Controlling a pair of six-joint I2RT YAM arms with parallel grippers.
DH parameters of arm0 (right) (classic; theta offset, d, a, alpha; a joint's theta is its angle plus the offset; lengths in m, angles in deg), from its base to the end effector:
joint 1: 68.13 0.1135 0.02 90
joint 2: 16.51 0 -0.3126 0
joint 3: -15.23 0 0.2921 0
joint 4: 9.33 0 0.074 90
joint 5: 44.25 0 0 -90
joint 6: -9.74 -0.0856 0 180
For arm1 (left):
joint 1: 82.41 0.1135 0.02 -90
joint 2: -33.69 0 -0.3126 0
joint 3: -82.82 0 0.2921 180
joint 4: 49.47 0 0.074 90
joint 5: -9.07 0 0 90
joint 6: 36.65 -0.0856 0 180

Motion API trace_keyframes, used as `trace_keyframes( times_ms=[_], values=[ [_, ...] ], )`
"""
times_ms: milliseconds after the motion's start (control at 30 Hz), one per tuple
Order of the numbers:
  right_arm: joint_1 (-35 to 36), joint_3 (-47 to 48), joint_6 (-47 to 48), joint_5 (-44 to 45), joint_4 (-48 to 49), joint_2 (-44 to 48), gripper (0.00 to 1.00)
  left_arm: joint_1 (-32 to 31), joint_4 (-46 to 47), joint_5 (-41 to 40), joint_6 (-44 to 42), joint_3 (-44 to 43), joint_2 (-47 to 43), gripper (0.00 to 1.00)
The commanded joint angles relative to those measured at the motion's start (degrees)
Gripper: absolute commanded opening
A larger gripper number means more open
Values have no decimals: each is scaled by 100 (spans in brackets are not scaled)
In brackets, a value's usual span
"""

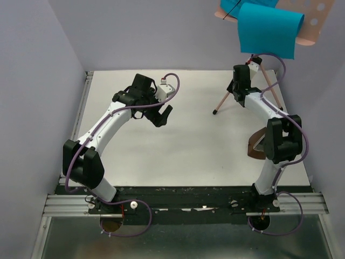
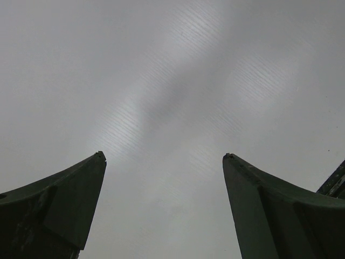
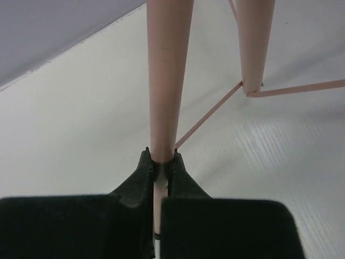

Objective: Pack up the instrument practice props

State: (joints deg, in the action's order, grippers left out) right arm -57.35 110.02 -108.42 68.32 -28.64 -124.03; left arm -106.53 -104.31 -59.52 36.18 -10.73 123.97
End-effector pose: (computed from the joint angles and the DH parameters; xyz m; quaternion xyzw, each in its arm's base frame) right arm 0.5256 0.0666 0.2660 0.2233 0.8337 -0.0030 0.5050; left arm 0.3602 -0.1955 0.3224 0.3843 0.8467 -0.1947 0.3122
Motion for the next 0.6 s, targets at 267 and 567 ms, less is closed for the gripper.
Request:
trace_keyframes(
  times_ms=[267, 567],
  values=[
    [-138, -1297, -928, -1244, -590, 1040, 0, -31, -52, 48, -6, 22, -213, 99],
    [-103, -2009, -682, -3142, -63, 1366, 0, -40, -52, 118, -14, 30, -177, 99]
  ],
)
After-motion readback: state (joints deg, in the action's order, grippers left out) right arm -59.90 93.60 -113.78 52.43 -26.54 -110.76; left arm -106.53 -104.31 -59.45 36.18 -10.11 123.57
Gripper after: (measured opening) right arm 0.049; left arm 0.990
